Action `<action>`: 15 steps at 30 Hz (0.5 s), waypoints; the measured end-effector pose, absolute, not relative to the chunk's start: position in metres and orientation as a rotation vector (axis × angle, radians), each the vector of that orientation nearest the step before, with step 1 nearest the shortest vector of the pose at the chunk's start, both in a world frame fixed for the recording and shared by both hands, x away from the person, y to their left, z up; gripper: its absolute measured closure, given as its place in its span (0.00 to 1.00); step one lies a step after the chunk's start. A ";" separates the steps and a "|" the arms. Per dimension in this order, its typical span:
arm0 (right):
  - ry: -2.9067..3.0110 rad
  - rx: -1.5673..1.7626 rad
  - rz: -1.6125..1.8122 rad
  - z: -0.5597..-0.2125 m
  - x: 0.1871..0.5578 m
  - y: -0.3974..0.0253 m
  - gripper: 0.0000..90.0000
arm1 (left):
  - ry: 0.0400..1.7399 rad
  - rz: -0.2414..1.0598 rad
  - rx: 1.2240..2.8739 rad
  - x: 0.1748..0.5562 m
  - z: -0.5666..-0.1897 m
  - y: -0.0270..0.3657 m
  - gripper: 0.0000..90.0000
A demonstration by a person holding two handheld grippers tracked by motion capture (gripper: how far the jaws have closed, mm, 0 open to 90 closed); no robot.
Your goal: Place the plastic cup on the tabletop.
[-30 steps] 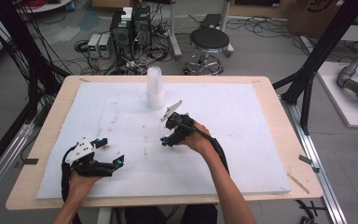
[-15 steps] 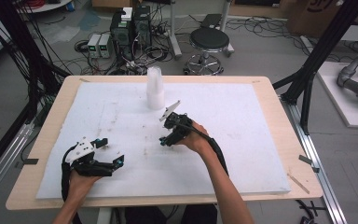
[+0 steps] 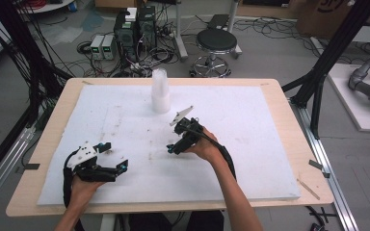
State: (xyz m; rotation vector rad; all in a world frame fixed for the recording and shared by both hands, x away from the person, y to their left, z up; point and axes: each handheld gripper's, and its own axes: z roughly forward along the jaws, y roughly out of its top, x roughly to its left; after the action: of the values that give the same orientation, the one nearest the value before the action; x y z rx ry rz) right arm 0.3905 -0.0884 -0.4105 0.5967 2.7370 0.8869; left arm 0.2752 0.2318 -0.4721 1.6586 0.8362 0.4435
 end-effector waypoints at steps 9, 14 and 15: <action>2.598 0.675 1.071 -0.406 0.365 -0.132 0.16 | 0.852 0.437 1.654 0.276 -0.472 0.232 0.02; 2.505 0.736 1.148 -0.408 0.352 -0.164 0.16 | 0.856 0.434 1.651 0.276 -0.472 0.233 0.02; 2.490 0.739 1.159 -0.409 0.350 -0.169 0.16 | 0.855 0.432 1.649 0.276 -0.472 0.233 0.02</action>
State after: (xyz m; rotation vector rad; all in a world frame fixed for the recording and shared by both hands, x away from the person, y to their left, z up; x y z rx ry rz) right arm 0.3497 -0.1692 -0.4089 0.7394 2.4902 1.1586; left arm 0.2761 0.2326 -0.4723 1.6492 0.8550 0.4318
